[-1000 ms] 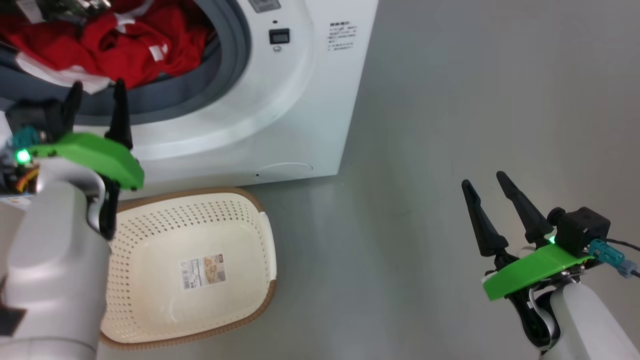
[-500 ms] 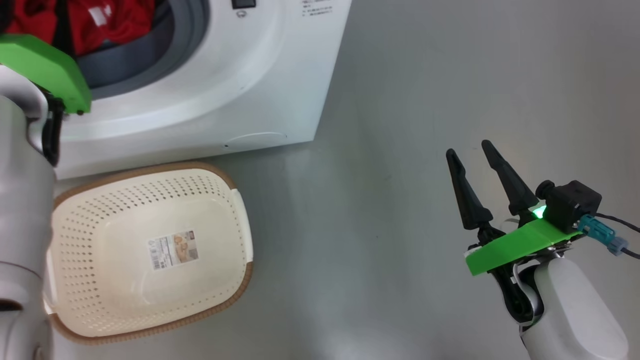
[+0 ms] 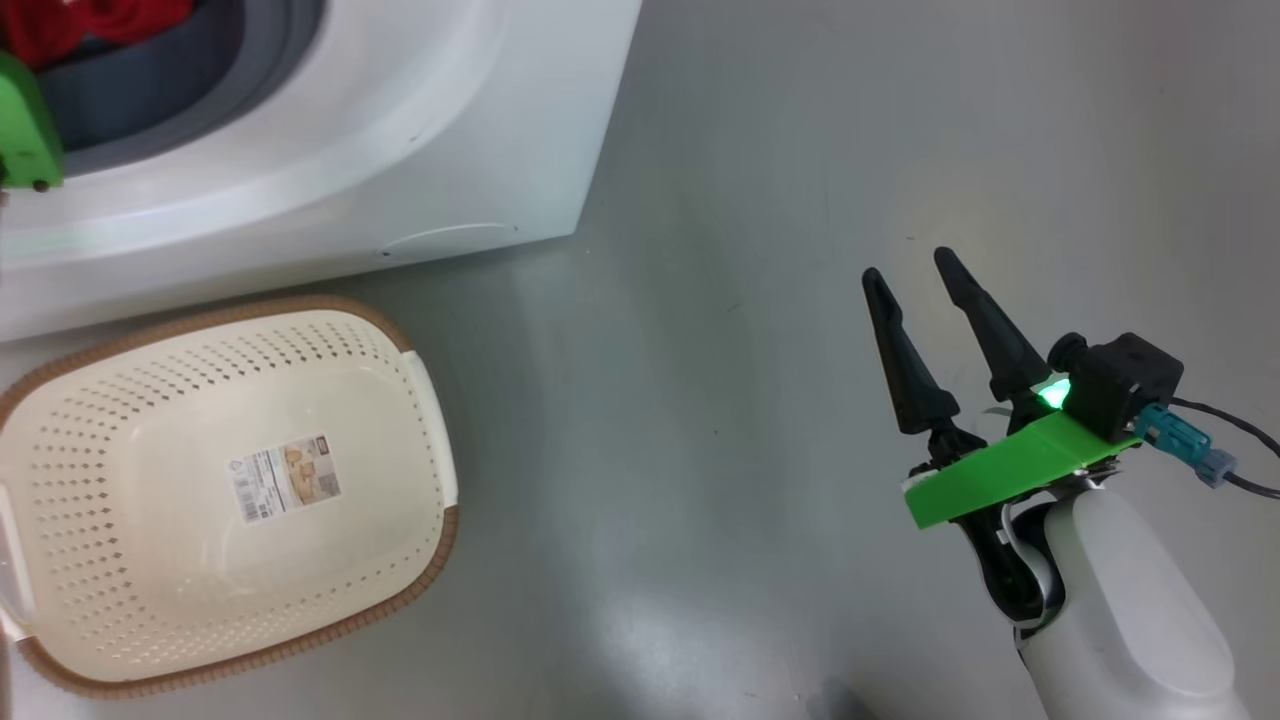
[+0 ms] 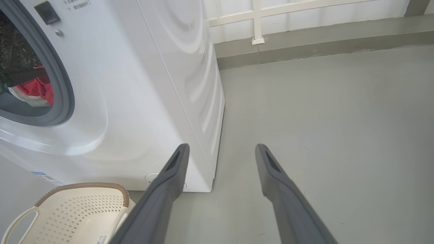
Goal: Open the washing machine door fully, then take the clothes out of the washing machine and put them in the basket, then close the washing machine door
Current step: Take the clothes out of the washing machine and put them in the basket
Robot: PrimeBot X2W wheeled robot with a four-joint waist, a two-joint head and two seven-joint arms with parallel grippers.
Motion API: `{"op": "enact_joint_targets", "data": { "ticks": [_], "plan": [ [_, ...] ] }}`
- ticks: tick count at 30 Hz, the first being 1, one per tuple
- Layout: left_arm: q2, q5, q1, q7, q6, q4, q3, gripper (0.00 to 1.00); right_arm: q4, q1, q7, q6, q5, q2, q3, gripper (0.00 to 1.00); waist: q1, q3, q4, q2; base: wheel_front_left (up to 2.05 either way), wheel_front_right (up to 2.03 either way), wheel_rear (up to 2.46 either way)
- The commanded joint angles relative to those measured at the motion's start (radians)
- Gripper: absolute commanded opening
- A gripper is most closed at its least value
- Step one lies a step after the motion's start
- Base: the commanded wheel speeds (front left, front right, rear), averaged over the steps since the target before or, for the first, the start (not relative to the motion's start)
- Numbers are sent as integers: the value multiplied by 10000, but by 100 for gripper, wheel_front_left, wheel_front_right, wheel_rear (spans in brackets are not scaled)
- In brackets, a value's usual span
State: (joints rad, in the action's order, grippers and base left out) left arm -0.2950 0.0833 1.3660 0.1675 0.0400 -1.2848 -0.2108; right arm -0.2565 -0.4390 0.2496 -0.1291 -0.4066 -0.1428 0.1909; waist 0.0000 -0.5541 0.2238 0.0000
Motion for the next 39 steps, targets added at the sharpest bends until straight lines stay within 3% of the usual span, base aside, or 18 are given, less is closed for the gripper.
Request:
{"op": "enact_joint_targets", "data": {
  "ticks": [1, 7, 17, 19, 20, 21, 22, 23, 32, 39],
  "plan": [
    [-573, -51, 335, 67, -134, 148, 22, 100, 242, -36, 122, -16, 29, 63, 255, 100, 0, -127, 105, 0, 0, 0, 0],
    [-843, -255, 570, 206, -607, 74, -220, 100, 238, -189, 122, -16, 16, 94, 429, 100, 0, -325, 142, 0, 0, 0, 0],
    [-1282, -389, 663, 258, -812, -3, -526, 98, 204, -415, 122, -16, -65, 216, 751, 100, 0, -418, 401, 0, 0, 0, 0],
    [-1333, -393, 650, 192, -768, -14, -584, 49, 209, -424, 122, -16, -72, 234, 750, 100, 0, -418, 431, 0, 0, 0, 0],
    [-1348, -370, 636, 197, -764, -18, -588, 34, 213, -413, 122, -16, -75, 242, 746, 100, 0, -407, 443, 0, 0, 0, 0],
    [-1348, -370, 636, 197, -764, -18, -588, 34, 213, -413, 122, -16, -75, 242, 746, 100, 0, -407, 443, 0, 0, 0, 0],
    [-1361, -355, 613, 198, -768, -22, -597, 7, 213, -391, 122, -16, -79, 246, 738, 100, 0, -393, 447, 0, 0, 0, 0],
    [-1368, -349, 575, 153, -741, -26, -624, 0, 206, -367, 122, -16, -85, 246, 733, 100, 0, -377, 447, 0, 0, 0, 0],
    [-992, 103, 222, 606, -691, -39, -474, 0, 95, -220, 122, -16, -88, 101, 593, 100, 0, 34, 204, 0, 0, 0, 0],
    [-336, 1546, -927, 932, -292, 692, 725, 0, 55, 65, 122, -16, -58, -49, 522, 100, 0, 844, -137, 0, 0, 0, 0]
  ]
}}
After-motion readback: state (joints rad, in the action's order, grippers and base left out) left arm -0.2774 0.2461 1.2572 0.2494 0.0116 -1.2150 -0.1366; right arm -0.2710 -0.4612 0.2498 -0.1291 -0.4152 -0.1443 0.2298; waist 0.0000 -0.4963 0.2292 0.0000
